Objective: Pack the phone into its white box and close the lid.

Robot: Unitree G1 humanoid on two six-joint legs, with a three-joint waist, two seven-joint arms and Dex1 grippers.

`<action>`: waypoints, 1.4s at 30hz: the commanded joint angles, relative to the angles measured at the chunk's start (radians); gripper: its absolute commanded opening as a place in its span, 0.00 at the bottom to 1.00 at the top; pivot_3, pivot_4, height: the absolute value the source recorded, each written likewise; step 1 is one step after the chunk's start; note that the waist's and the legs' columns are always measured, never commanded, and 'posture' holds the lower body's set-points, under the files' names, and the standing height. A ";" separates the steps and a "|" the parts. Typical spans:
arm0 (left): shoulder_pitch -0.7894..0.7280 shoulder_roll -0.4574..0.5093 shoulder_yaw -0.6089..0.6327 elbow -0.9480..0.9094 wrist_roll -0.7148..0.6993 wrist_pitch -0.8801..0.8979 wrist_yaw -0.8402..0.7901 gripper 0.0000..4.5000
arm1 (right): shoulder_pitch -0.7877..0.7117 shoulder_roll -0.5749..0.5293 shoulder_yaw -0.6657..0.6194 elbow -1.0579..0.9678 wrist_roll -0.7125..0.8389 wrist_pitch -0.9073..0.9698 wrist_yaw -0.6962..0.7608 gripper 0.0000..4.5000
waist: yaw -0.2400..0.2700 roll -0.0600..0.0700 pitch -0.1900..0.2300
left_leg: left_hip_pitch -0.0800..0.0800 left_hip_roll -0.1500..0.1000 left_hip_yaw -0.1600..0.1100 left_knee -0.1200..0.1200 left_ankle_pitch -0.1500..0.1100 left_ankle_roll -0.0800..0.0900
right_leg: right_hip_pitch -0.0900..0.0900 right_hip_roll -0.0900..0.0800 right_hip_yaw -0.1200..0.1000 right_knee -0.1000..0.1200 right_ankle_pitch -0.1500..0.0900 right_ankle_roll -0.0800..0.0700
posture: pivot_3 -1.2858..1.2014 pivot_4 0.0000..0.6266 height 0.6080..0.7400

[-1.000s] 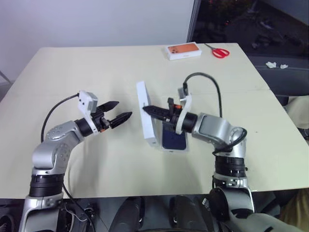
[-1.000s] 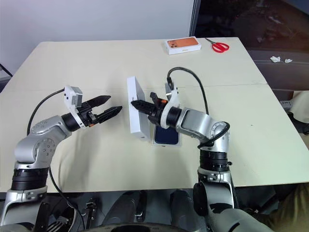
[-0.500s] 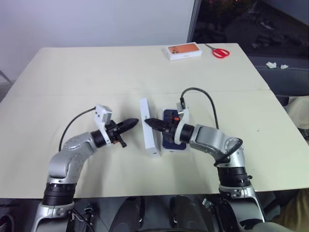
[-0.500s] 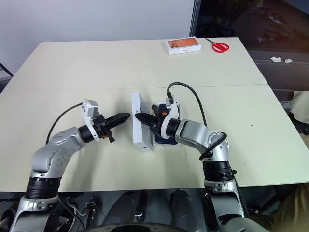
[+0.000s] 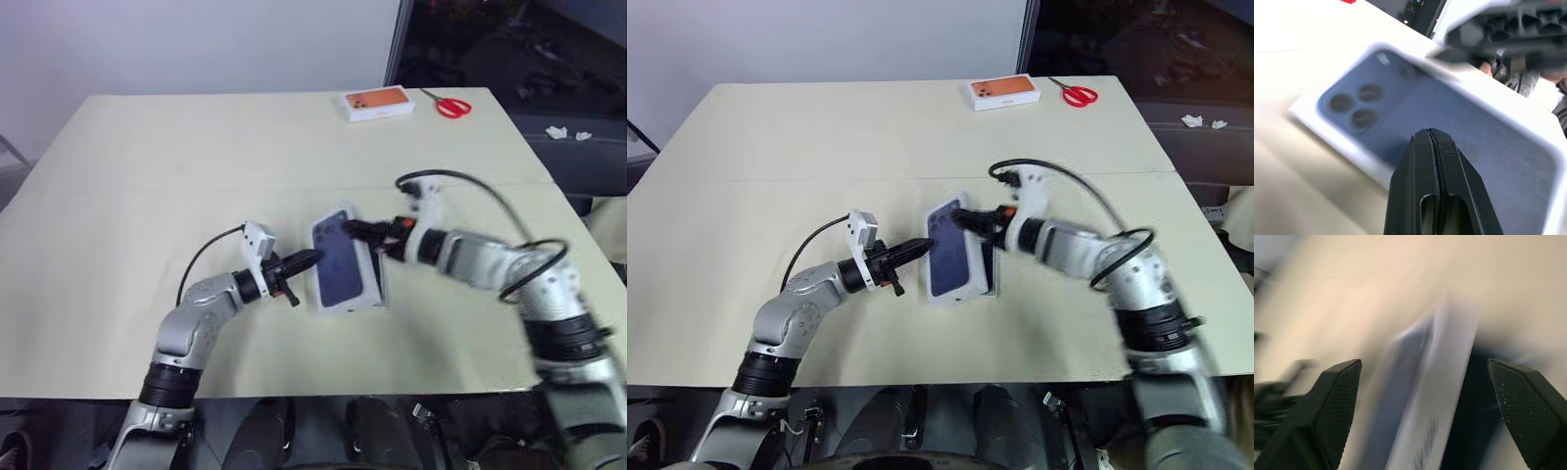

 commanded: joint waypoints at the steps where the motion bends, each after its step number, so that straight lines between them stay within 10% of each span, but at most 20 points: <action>1: -0.039 -0.032 -0.017 0.019 0.013 -0.038 -0.003 0.00 | -0.015 -0.042 0.026 -0.054 -0.197 -0.082 0.166 0.98 | -0.001 0.000 0.000 | 0.000 0.000 0.000 -0.001 0.000 0.000 | 0.000 0.000 0.000 0.000 0.000 0.000 | 0.52 0.24 1.00; 8: -0.079 -0.075 -0.034 0.062 0.034 -0.063 -0.004 0.00 | 0.046 -0.096 0.145 -0.104 -0.569 -0.247 0.378 0.93 | 0.004 0.000 0.000 | 0.000 0.000 0.000 0.000 0.000 0.000 | 0.000 -0.001 0.001 0.000 0.000 0.000 | 0.52 0.24 1.00; 17: 0.001 0.061 0.030 -0.090 -0.019 0.036 -0.013 0.00 | 0.104 -0.083 0.152 -0.064 -0.823 -0.401 0.527 0.01 | 0.000 0.000 0.001 | 0.000 0.000 -0.001 -0.001 0.000 -0.001 | -0.001 -0.001 0.002 0.000 0.000 0.000 | 0.52 0.24 1.00; 26: 0.151 0.227 0.026 -0.180 -0.025 0.137 -0.050 0.00 | 0.187 -0.088 0.168 -0.084 -0.949 -0.485 0.680 0.01 | 0.003 0.000 0.001 | 0.001 0.000 -0.001 -0.001 0.000 -0.001 | 0.000 -0.003 0.002 0.000 0.000 0.000 | 0.52 0.24 1.00; 42: -0.019 0.041 -0.094 0.029 0.074 0.101 -0.005 0.00 | 0.221 -0.047 0.138 -0.101 -1.049 -0.444 0.729 0.01 | 0.026 0.000 0.001 | 0.002 -0.001 -0.001 -0.001 0.000 -0.002 | 0.001 -0.003 0.001 -0.001 0.000 0.000 | 0.52 0.24 1.00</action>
